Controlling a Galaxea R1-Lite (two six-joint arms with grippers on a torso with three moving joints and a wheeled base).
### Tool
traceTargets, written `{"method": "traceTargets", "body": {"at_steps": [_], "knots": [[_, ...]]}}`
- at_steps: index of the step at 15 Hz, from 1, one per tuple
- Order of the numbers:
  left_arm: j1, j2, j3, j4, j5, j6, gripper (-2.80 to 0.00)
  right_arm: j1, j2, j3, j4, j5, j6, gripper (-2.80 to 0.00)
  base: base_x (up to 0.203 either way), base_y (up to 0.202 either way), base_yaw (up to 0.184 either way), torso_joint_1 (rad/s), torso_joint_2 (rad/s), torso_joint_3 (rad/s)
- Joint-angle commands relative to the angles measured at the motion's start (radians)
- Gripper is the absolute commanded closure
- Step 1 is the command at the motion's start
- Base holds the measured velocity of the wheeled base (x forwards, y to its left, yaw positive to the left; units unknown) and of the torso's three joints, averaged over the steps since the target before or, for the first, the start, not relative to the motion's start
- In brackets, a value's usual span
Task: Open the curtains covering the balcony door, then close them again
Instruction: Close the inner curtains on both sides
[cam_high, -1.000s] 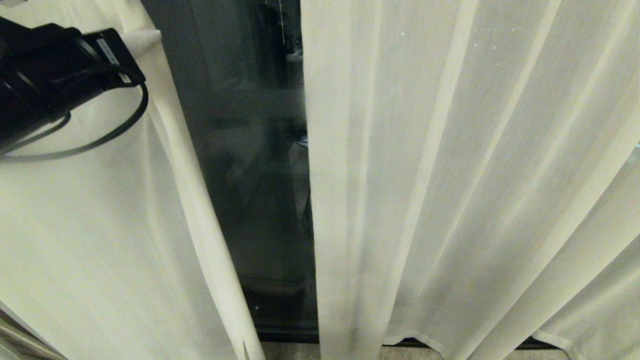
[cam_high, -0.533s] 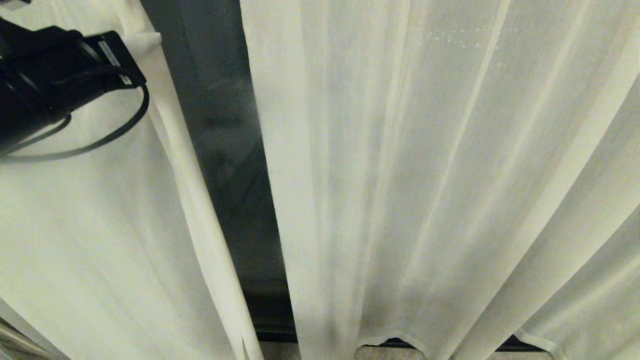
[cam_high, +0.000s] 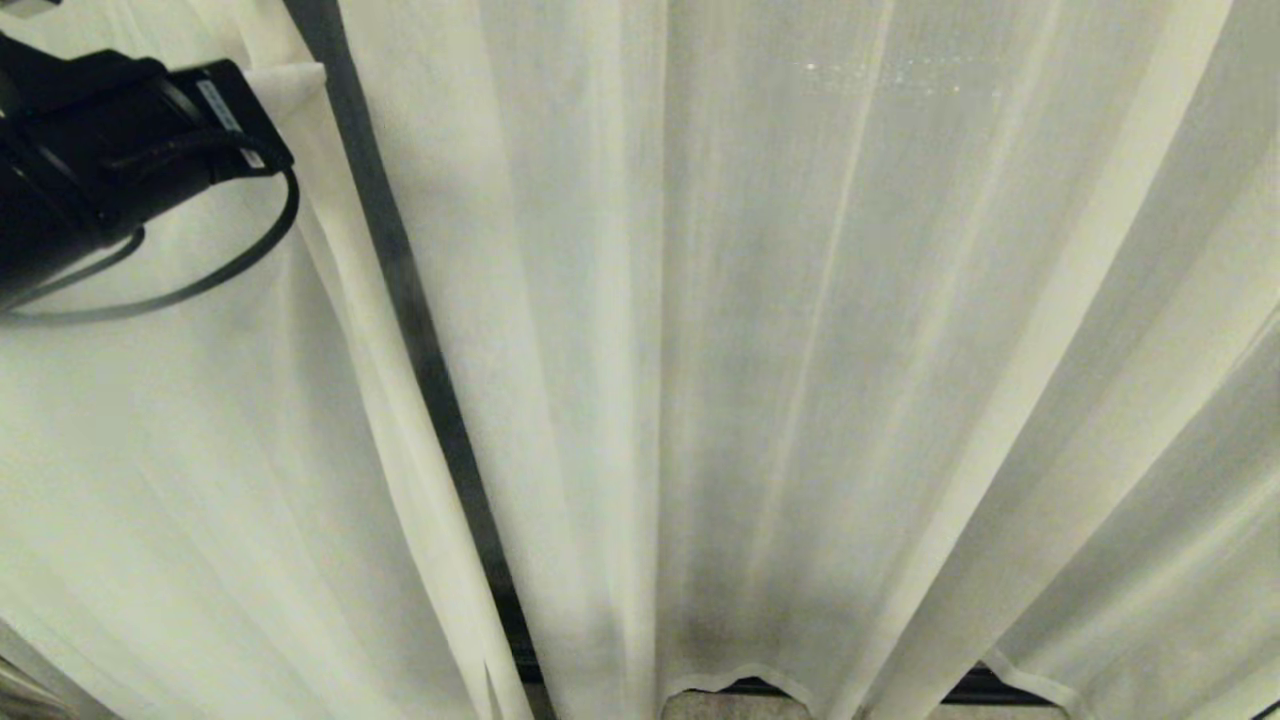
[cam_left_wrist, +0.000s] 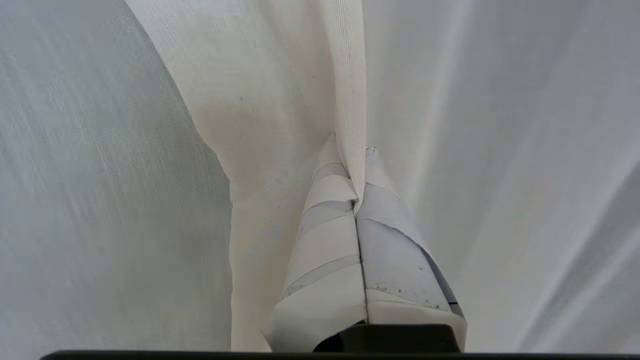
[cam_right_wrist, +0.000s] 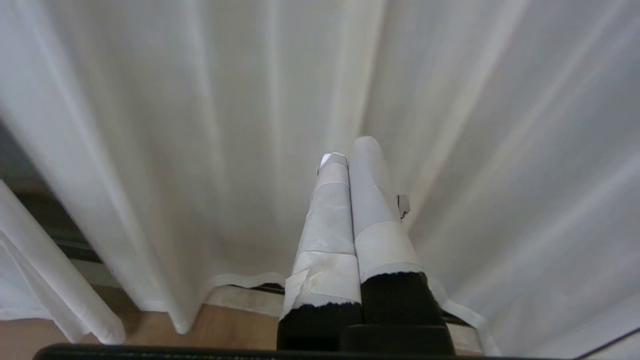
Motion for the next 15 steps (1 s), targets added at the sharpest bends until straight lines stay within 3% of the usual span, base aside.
{"method": "traceTargets", "body": {"at_steps": [1, 15], "knots": [[-0.002, -0.004, -0.001, -0.004, -0.002, 0.001, 0.0, 0.001, 0.002, 0.0, 0.0, 0.0, -0.001, 0.0, 0.0, -0.185, 0.002, -0.001, 0.0, 0.002], [-0.015, -0.004, -0.003, -0.004, 0.0, 0.001, 0.0, 0.0, 0.002, 0.0, 0.0, 0.0, -0.001, 0.0, 0.0, -0.188, 0.002, 0.002, 0.0, 0.002]]}}
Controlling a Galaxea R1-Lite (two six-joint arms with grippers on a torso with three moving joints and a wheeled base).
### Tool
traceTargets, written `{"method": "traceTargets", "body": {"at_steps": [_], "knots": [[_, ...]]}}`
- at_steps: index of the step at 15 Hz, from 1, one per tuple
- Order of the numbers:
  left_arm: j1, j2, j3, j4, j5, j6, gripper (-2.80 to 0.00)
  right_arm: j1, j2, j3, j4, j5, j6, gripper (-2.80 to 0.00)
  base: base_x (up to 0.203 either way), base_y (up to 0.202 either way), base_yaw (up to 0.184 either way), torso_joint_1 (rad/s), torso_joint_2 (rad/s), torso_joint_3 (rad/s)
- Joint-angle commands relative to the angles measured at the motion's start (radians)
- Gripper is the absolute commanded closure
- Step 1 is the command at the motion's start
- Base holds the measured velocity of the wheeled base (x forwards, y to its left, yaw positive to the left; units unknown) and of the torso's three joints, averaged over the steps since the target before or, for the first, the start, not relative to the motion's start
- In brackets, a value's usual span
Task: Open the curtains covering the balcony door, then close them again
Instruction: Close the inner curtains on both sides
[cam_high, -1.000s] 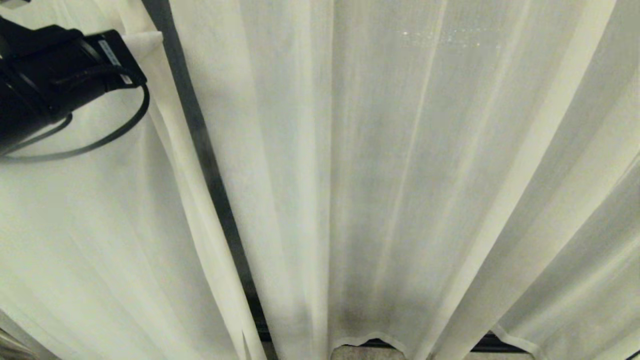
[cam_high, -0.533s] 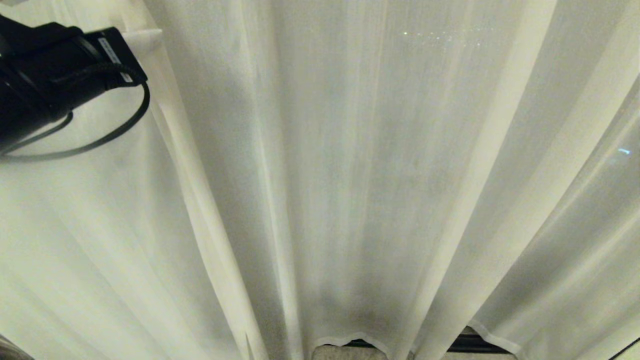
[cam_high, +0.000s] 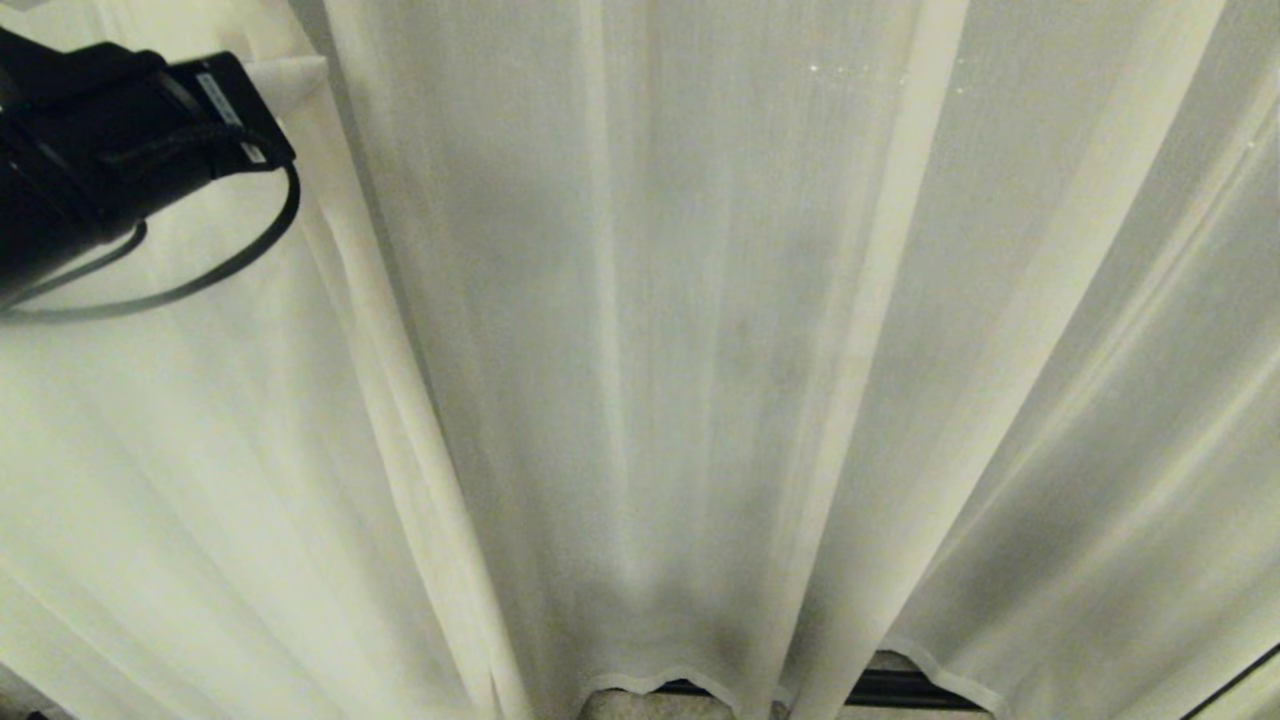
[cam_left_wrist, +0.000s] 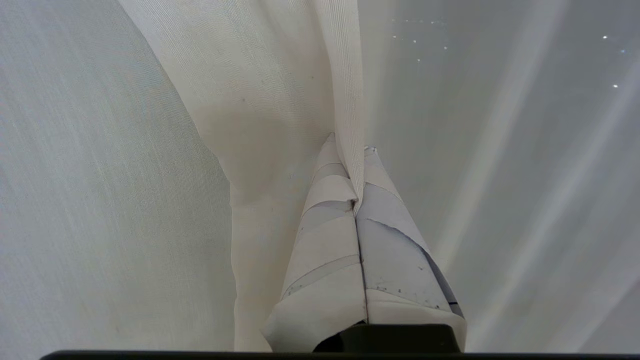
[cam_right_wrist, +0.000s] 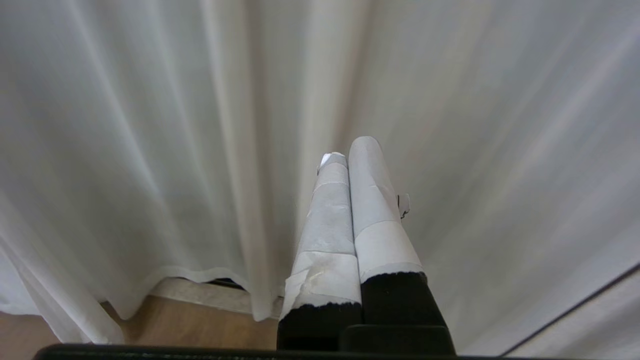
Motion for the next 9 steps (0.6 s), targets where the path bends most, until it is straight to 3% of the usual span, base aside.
{"method": "traceTargets", "body": {"at_steps": [1, 4, 9], "knots": [[0.0, 0.0, 0.0, -0.004, -0.003, -0.002, 0.0, 0.0, 0.002, 0.0, 0.0, 0.001, -0.001, 0.0, 0.0, -0.19, 0.003, 0.002, 0.0, 0.002], [0.0, 0.0, -0.003, -0.005, -0.003, -0.002, 0.0, 0.0, 0.002, 0.0, 0.0, 0.001, -0.001, 0.0, 0.0, -0.132, -0.001, 0.004, 0.01, 0.002], [-0.025, -0.006, -0.013, -0.004, -0.003, 0.0, 0.0, 0.0, 0.002, 0.0, 0.0, 0.001, -0.001, 0.0, 0.0, 0.0, 0.0, 0.0, 0.0, 0.0]]}}
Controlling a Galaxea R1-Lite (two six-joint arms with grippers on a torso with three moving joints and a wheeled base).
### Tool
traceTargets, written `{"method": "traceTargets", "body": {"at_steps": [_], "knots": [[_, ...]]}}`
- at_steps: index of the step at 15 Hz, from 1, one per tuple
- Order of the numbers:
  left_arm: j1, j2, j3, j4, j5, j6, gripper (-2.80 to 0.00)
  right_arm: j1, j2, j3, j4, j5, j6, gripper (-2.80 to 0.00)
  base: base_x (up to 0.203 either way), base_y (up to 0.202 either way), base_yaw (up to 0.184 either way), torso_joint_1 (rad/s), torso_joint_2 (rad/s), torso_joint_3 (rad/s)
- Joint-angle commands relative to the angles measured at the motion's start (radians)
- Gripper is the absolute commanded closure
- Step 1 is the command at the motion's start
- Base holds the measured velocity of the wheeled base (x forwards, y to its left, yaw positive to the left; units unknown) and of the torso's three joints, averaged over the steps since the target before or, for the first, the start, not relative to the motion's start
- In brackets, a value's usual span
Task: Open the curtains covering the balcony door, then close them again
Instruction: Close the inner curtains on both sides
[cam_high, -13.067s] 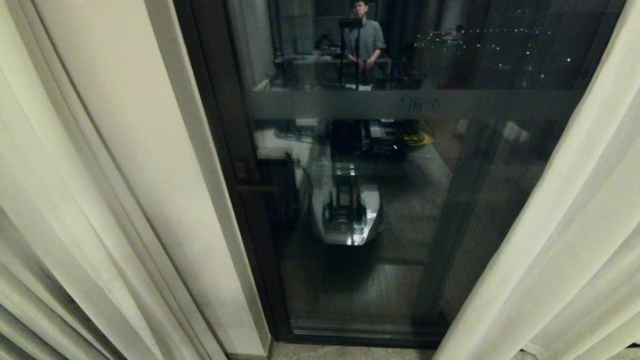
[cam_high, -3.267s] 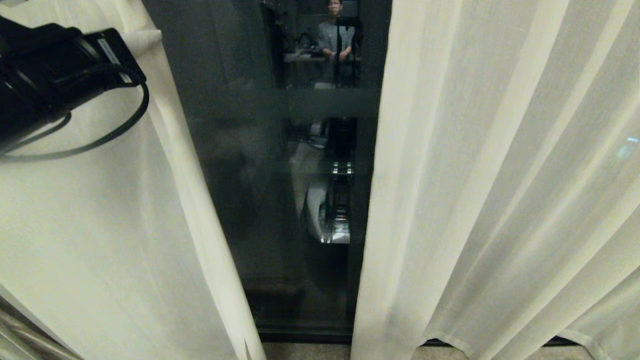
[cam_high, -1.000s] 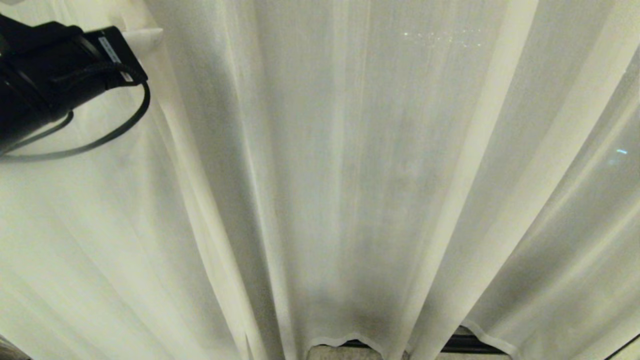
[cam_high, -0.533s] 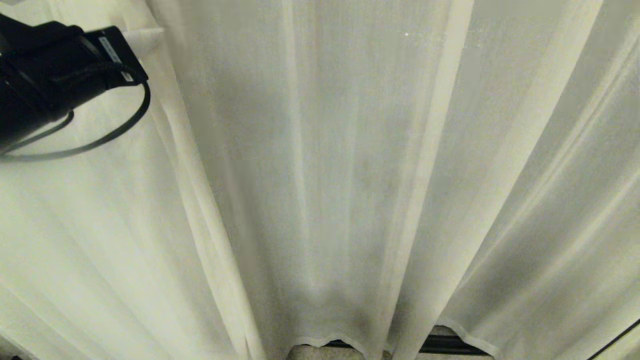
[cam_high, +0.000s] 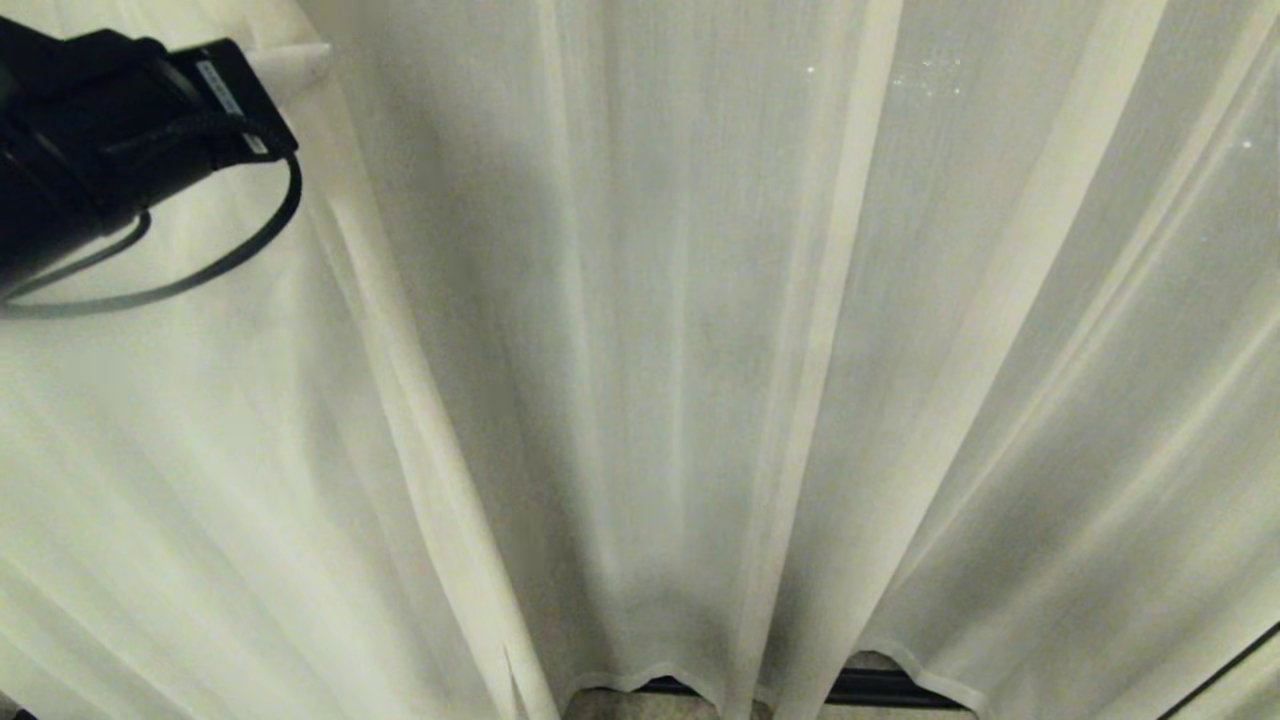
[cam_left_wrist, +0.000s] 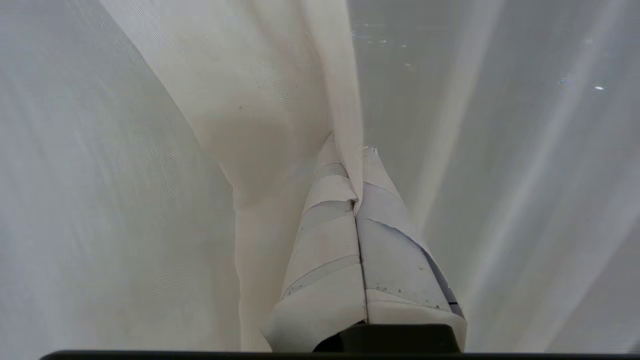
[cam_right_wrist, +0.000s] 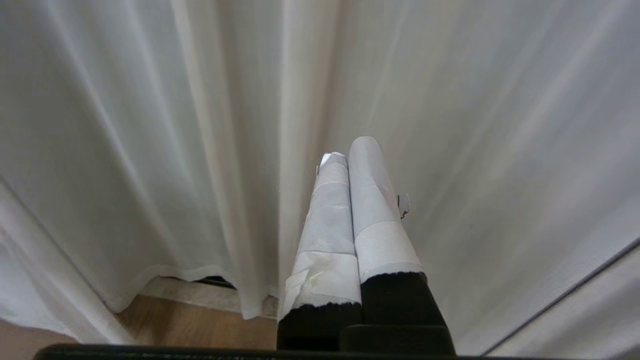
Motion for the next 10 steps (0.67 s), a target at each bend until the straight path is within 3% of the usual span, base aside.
{"method": "traceTargets", "body": {"at_steps": [1, 6, 10], "knots": [[-0.017, -0.003, -0.002, -0.002, 0.0, -0.001, 0.0, 0.0, 0.002, 0.0, 0.0, 0.0, -0.001, 0.0, 0.0, 0.0, 0.0, 0.0, 0.0, 0.0], [-0.088, 0.011, -0.072, 0.005, -0.001, 0.012, 0.0, 0.0, 0.002, 0.0, 0.0, 0.0, -0.001, 0.0, 0.0, 0.0, 0.0, 0.0, 0.0, 0.0], [-0.27, 0.042, -0.134, 0.013, 0.012, 0.057, 0.0, 0.0, 0.002, 0.0, 0.0, 0.0, -0.001, 0.0, 0.0, 0.0, 0.0, 0.0, 0.0, 0.0]]}}
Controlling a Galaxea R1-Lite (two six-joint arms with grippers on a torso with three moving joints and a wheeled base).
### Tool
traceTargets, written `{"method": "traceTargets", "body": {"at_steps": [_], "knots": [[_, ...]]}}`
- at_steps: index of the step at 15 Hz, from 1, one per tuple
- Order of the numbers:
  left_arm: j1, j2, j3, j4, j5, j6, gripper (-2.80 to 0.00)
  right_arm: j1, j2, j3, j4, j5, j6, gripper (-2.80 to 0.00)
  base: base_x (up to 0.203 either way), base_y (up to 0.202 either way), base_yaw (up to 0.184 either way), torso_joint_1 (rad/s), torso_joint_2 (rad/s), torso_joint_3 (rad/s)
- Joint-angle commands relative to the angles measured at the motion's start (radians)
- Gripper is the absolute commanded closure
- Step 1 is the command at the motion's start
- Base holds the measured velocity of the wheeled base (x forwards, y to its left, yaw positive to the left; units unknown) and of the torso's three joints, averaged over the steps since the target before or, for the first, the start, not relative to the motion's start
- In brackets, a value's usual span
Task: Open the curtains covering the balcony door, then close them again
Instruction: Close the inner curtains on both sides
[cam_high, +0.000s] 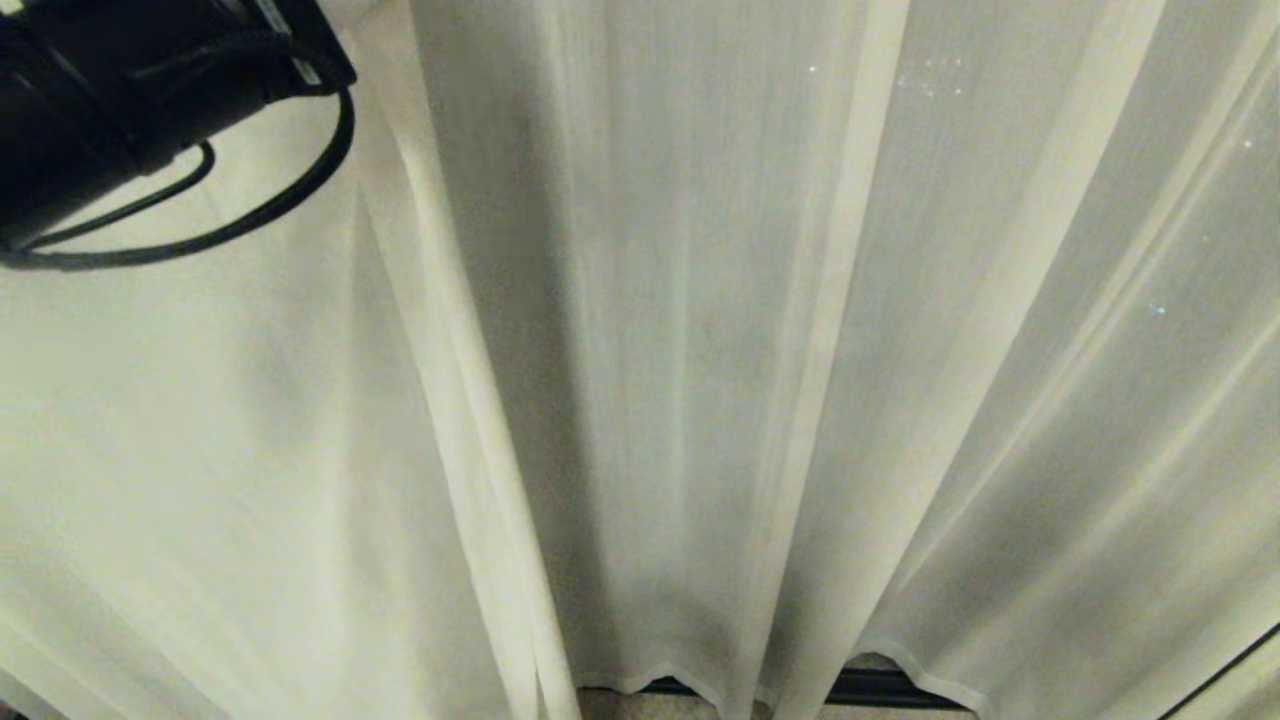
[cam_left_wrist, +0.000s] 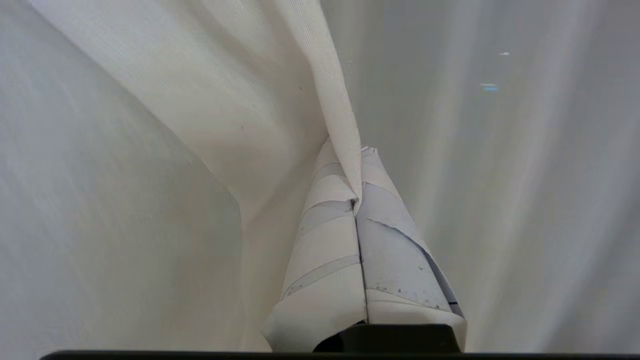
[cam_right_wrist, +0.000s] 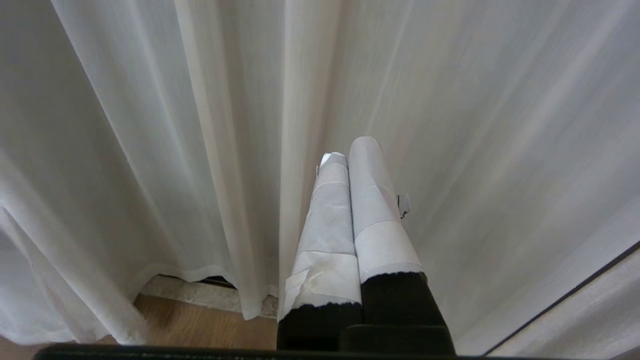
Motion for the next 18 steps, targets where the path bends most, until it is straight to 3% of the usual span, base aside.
{"method": "traceTargets", "body": {"at_steps": [1, 5, 9, 14, 18], "knots": [[-0.125, 0.041, -0.039, -0.003, 0.007, 0.02, 0.0, 0.0, 0.002, 0.0, 0.0, 0.001, -0.001, 0.0, 0.0, 0.0, 0.0, 0.0, 0.0, 0.0], [-0.313, 0.163, -0.17, -0.002, 0.012, 0.05, 0.0, 0.0, 0.002, 0.0, 0.0, 0.001, -0.001, 0.0, 0.0, 0.0, 0.0, 0.0, 0.0, 0.0], [-0.42, 0.288, -0.286, -0.001, 0.011, 0.052, 0.0, 0.0, 0.002, 0.0, 0.0, 0.001, -0.001, 0.0, 0.0, 0.0, 0.0, 0.0, 0.0, 0.0], [-0.474, 0.45, -0.461, -0.001, 0.009, 0.052, 0.0, 0.001, 0.002, 0.0, 0.0, 0.001, -0.001, 0.0, 0.0, 0.0, 0.0, 0.0, 0.0, 0.0], [-0.467, 0.483, -0.473, -0.002, 0.01, 0.047, 0.0, 0.0, 0.002, 0.0, 0.0, 0.001, -0.001, 0.0, 0.0, 0.0, 0.0, 0.0, 0.0, 0.0]]}}
